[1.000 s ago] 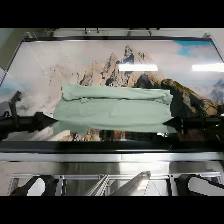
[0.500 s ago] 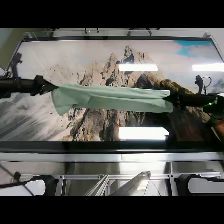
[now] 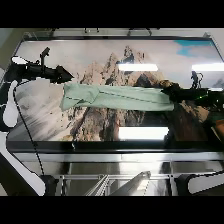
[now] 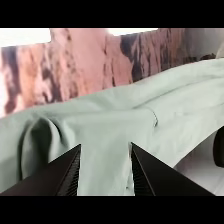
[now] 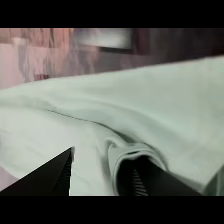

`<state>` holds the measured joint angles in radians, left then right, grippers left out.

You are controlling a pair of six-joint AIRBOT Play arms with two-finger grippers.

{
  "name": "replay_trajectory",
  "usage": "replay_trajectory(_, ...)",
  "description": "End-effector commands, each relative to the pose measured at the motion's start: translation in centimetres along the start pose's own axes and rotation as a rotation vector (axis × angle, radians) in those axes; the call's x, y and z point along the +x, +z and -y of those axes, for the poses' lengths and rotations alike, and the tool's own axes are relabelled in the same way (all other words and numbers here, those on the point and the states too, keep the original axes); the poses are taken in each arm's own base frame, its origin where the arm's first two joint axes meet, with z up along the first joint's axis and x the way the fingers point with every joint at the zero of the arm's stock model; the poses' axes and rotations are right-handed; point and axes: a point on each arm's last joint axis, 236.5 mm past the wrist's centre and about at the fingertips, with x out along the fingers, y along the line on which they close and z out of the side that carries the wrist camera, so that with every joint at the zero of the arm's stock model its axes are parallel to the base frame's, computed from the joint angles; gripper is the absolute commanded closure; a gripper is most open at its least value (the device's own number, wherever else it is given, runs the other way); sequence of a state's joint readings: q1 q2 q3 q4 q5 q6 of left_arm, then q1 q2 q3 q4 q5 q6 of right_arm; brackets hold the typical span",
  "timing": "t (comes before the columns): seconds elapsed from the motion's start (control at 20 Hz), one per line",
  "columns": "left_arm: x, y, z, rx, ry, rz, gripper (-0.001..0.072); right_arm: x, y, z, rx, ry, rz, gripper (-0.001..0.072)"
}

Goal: Fold the shirts.

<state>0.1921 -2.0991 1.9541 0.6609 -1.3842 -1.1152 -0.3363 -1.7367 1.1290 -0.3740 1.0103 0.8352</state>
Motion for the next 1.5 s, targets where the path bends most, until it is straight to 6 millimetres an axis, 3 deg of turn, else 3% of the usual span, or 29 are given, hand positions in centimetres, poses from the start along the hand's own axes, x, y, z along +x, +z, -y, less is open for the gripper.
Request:
replay_trajectory(0.0, -1.4, 0.7, 0.1, 0.011, -0.02, -0.016, 0.0382, -2.0, 1.3, 0.3, -0.095, -0.015, -0.027, 0.0319)
replay_trajectory(0.1, -3.5, 0.8, 0.1, -0.05, -0.026, -0.003, 0.0383, -4.2, 2.2, 2.5, -0.08, -0.109, -0.046, -0.0001)
replay_trajectory(0.2, -5.5, 0.4, 0.0, -0.076, -0.015, 0.015, 0.0418, -5.8, 2.6, 5.5, -0.007, -0.22, -0.049, 0.0001)
replay_trajectory(0.25, -6.7, 0.3, 0.1, -0.083, -0.01, 0.028, 0.0655, -5.8, 2.3, 6.0, 0.012, -0.231, -0.056, 0.0001)
replay_trajectory(0.3, -7.7, 0.3, 0.3, -0.082, -0.003, 0.045, 0.0706, -5.3, 1.9, 6.2, 0.024, -0.222, -0.072, 0.0001)
replay_trajectory(0.45, -9.6, 0.1, 1.9, -0.062, 0.003, 0.062, 0.0706, -2.6, -0.7, 6.1, 0.044, -0.187, -0.173, 0.0001)
replay_trajectory(0.6, -9.9, -0.5, 5.3, -0.003, -0.012, 0.029, 0.0707, 0.2, -2.5, 4.6, 0.08, -0.114, -0.23, 0.0003)
replay_trajectory(0.65, -9.7, -0.9, 6.7, 0.022, -0.021, 0.007, 0.0707, 1.0, -2.6, 3.8, 0.093, -0.086, -0.228, 0.0043)
replay_trajectory(0.75, -8.4, -1.8, 9.7, 0.08, -0.035, -0.046, 0.0707, 1.7, -2.4, 2.7, 0.105, -0.043, -0.216, 0.0482)
replay_trajectory(0.8, -7.4, -2.2, 11.1, 0.108, -0.043, -0.068, 0.0707, 1.8, -2.3, 2.3, 0.113, -0.026, -0.214, 0.064)
replay_trajectory(0.85, -6.1, -2.4, 12.4, 0.131, -0.054, -0.086, 0.0708, 1.6, -2.4, 1.6, 0.125, 0.004, -0.223, 0.0699)
replay_trajectory(1.0, -0.4, -4.2, 15.1, 0.211, -0.029, -0.176, 0.0708, -0.3, -2.8, -1.5, 0.111, 0.115, -0.291, 0.07)
replay_trajectory(1.2, 11.1, -7.8, 17.1, 0.325, 0.059, -0.277, 0.0707, -4.6, -1.5, -8.1, 0.05, 0.285, -0.306, 0.0699)
replay_trajectory(1.3, 17.2, -9.0, 16.4, 0.348, 0.125, -0.265, 0.0706, -6.8, -1.2, -12.3, 0.021, 0.39, -0.301, 0.0699)
replay_trajectory(1.45, 23.6, -11.1, 15.6, 0.298, 0.157, -0.275, 0.0705, -8.4, -1.7, -17.2, -0.037, 0.468, -0.297, 0.0699)
